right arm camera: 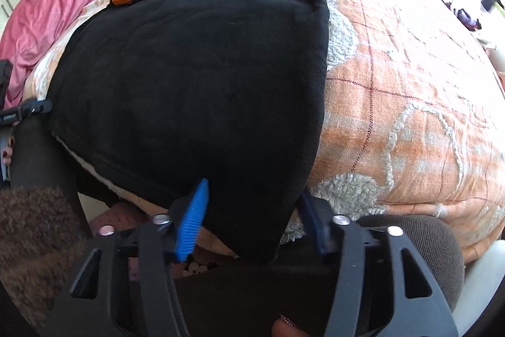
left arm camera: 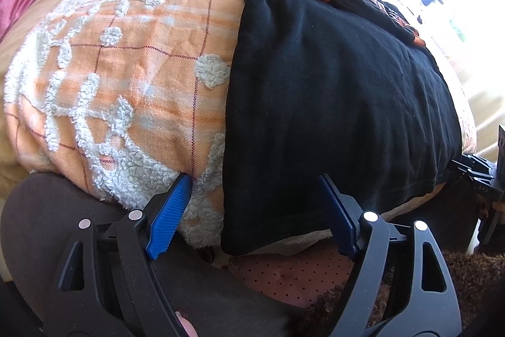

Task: Fold small clothes
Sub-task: 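Close the right tool on the hem while the left tool grasps the hem too, then lift the hem with both tools and fold it toward the collar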

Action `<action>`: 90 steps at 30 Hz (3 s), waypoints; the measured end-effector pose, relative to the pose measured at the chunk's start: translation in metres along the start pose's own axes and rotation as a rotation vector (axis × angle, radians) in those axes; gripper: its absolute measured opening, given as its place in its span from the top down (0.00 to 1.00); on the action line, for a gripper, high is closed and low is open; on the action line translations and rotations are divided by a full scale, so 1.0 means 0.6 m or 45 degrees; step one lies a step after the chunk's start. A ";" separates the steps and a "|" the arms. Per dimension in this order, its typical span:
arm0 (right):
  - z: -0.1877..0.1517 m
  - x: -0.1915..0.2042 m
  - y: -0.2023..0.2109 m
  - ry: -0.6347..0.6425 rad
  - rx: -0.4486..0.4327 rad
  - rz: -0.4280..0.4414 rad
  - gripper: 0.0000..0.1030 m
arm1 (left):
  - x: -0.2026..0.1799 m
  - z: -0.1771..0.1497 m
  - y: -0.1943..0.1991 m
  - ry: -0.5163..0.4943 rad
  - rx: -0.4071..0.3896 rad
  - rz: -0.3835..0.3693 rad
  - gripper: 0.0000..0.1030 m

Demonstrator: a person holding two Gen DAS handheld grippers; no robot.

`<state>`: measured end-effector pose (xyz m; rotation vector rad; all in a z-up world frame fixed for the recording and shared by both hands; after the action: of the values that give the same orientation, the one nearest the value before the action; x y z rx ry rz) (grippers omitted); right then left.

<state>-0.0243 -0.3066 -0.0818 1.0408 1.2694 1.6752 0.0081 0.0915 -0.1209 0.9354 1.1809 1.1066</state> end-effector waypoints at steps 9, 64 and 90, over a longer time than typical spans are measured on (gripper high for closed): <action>0.007 0.018 0.019 0.011 -0.096 0.163 0.92 | 0.004 0.003 -0.005 0.005 0.009 -0.029 0.29; 0.203 -0.065 0.241 -0.138 -0.740 0.281 0.93 | 0.009 0.190 0.215 0.121 -0.475 -0.442 0.98; 0.388 -0.128 0.205 -0.237 -0.741 0.161 0.93 | 0.004 0.411 0.197 0.142 -0.564 -0.320 0.98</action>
<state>0.2067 -0.3229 0.0651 0.8976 0.5470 1.8358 0.2328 0.1218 0.0318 0.3787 1.0485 1.1605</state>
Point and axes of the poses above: each gripper's, at about its wrist camera, not at the fingertips, and y roughly against the way its jaws point, x to its left, z to its top, the point moved 7 cm from there along -y, roughly the way its jaws point, and after that the axes turned 15 degrees about x, right-handed, at the moved point
